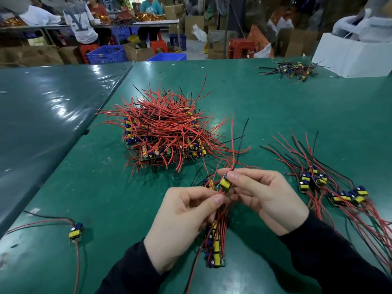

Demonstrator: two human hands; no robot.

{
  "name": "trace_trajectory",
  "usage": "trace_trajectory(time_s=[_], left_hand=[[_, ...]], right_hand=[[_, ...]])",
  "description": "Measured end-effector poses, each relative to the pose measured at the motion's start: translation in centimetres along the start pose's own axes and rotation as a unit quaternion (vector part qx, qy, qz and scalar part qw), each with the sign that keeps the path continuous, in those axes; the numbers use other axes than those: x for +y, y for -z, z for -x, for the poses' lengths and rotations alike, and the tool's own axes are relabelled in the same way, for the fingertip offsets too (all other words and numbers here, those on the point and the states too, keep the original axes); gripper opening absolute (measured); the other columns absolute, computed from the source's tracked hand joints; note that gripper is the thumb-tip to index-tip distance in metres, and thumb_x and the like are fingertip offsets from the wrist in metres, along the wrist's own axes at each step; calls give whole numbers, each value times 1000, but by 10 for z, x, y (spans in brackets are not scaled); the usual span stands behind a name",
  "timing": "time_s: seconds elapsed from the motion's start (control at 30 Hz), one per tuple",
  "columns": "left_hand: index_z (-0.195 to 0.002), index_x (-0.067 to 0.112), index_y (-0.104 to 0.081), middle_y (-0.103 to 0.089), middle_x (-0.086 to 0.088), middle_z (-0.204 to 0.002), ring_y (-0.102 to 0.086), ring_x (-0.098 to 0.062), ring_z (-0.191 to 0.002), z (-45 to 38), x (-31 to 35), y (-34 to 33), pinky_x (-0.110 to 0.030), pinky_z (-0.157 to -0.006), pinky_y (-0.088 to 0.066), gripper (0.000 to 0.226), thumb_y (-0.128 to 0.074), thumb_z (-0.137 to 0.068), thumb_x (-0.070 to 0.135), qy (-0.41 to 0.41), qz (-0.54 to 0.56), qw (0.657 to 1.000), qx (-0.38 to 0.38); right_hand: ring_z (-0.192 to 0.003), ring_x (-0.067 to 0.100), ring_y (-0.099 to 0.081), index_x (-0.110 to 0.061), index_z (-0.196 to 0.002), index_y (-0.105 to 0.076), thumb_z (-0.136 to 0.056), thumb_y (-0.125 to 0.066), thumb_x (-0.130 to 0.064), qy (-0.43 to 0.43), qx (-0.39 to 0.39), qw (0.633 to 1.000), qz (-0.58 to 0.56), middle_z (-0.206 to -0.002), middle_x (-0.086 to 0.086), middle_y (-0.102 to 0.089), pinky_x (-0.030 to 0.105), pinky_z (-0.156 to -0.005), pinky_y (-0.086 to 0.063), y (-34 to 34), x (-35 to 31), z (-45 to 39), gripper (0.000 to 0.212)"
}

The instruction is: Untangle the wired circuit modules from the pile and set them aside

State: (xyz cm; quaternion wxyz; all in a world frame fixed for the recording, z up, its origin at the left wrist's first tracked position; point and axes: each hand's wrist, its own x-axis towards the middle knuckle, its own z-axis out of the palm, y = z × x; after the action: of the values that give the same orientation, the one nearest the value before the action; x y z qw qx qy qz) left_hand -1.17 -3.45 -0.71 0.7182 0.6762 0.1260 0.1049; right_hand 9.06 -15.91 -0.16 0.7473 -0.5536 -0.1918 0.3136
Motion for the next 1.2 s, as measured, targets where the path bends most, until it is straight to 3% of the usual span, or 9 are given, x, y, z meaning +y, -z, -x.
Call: trace_trajectory(time_s=[0.1, 0.27, 0.47, 0.7, 0.83, 0.93, 1.07, 1.2], left_hand=[[-73, 3, -71, -40, 11, -43, -30, 1, -36, 1, -2, 0, -7, -38, -22, 19, -61, -87, 8, -51, -49, 997, 14], [-70, 2, -70, -41, 11, -44, -31, 1, -37, -1, -6, 4, -7, -37, -22, 20, -62, -87, 8, -61, -61, 995, 43], [-79, 5, -71, -48, 1, -48, -26, -4, -37, -1, -2, 5, -13, -34, -22, 27, -50, -94, 11, 7, -4, 999, -39], [-71, -3, -61, -45, 4, -44, -32, 0, -37, -2, -4, 6, -8, -39, -26, 25, -53, -92, 6, -85, -67, 994, -4], [-71, 4, -63, -48, 3, -46, -31, 1, -37, -4, -6, 6, -7, -39, -24, 24, -54, -93, 8, -107, -84, 991, -1], [-70, 12, -65, -51, 1, -49, -29, -1, -37, -4, -6, 5, -8, -38, -23, 25, -54, -92, 12, -98, -77, 992, -18], [-75, 11, -67, -51, 3, -47, -30, -1, -37, -3, -8, 2, -11, -40, -25, 23, -57, -92, 24, -108, -92, 990, -20], [-73, 13, -66, -54, 7, -49, -40, -1, -43, -1, -12, 0, -14, -47, -31, 22, -54, -88, 24, -172, -187, 967, -4]], right_hand=[[-61, 14, -59, -9, -82, -78, -56, -74, -24, 28, 2, 1000, 9, -72, 10, -68, 19, -59, -52, -1, 4, 1, 31], [-68, 13, -64, -11, -87, -76, -57, -77, -12, 88, -36, 994, 59, -75, 5, -71, 22, -66, -54, -2, 7, 4, 30], [-63, 10, -62, -10, -84, -75, -57, -77, -13, 137, 17, 989, 57, -72, 4, -70, 19, -61, -52, 3, 6, 1, 28], [-78, 17, -67, -21, -106, -72, -52, -86, -10, 93, -36, 994, 39, -85, 10, -72, 22, -74, -53, 0, 14, 0, 56], [-76, 18, -63, -17, -88, -78, -55, -78, -29, 42, -6, 999, 32, -82, 7, -73, 31, -74, -47, -3, 17, 1, 35], [-76, 23, -52, -11, -80, -78, -60, -74, -35, 52, 0, 996, 68, -77, 15, -68, 39, -72, -37, -4, 17, 2, 32], [-58, 19, -45, -4, -73, -75, -63, -72, -38, 99, 38, 990, 97, -60, 12, -60, 22, -53, -37, -5, 17, 4, 35], [-53, 15, -53, -2, -66, -73, -63, -72, -26, 69, 60, 996, 18, -63, 12, -64, 17, -46, -41, -6, 13, 5, 24]])
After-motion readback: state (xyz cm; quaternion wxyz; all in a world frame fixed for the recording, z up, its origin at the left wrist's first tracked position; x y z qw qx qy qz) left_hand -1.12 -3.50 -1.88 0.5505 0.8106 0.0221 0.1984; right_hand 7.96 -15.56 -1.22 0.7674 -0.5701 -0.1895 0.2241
